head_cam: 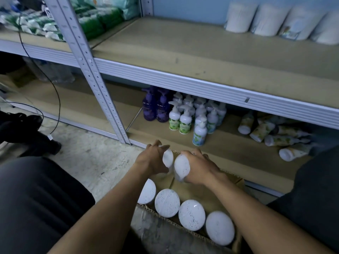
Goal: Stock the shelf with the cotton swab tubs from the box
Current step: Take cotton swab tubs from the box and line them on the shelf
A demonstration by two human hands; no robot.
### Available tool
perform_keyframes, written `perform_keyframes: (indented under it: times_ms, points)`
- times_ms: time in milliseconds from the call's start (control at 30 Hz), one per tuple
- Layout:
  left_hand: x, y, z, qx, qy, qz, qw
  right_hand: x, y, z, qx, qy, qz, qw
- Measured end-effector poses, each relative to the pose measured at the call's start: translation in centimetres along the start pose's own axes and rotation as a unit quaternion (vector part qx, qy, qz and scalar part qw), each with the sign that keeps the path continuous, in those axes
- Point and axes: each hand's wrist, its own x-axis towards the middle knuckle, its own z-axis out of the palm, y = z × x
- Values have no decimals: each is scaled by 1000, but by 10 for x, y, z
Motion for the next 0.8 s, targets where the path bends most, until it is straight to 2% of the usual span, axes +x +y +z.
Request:
perform_keyframes:
  times_ms: [233,800]
  points:
    - [-29,13,-40,5,23,9,1000,-35,-11,-38,0,25,-19,999]
    - [-97,95,-176,71,107,137,982,-144,-27,-182,-33,101,-12,994]
